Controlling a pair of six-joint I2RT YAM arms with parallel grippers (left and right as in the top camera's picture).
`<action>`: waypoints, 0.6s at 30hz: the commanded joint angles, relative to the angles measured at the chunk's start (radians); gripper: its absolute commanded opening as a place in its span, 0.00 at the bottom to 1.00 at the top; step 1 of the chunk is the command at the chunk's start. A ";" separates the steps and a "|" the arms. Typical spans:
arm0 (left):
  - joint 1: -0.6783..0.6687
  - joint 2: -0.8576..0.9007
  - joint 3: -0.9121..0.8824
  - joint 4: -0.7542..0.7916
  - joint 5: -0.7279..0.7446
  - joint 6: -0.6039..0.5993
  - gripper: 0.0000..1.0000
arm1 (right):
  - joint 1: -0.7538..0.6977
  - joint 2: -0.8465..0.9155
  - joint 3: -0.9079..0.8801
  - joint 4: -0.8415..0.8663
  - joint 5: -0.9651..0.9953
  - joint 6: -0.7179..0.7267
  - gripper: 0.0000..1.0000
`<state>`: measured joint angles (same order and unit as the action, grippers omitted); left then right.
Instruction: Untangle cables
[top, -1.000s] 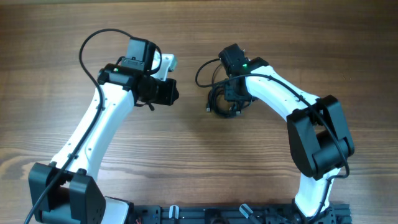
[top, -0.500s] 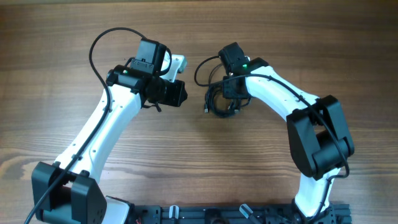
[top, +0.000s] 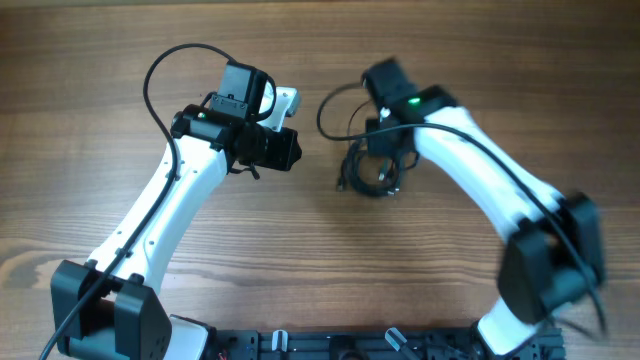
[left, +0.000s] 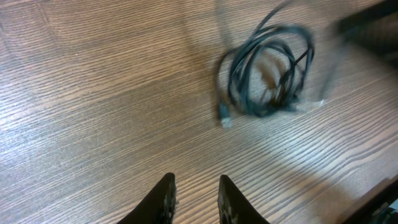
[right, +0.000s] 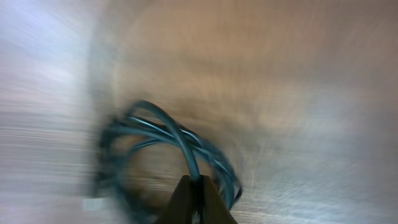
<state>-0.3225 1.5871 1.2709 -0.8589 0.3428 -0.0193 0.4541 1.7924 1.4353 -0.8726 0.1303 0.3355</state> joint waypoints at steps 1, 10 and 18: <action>-0.001 -0.022 0.006 0.003 0.016 0.016 0.24 | -0.003 -0.216 0.091 0.016 -0.050 -0.111 0.05; -0.001 -0.022 0.006 -0.020 0.016 0.016 0.23 | -0.003 -0.431 0.091 0.032 -0.117 -0.151 0.05; -0.001 -0.022 0.006 -0.043 0.016 0.016 0.24 | -0.003 -0.360 0.088 -0.123 0.068 0.022 0.14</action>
<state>-0.3225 1.5871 1.2709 -0.8967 0.3428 -0.0193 0.4541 1.3941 1.5200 -0.9508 0.0547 0.2340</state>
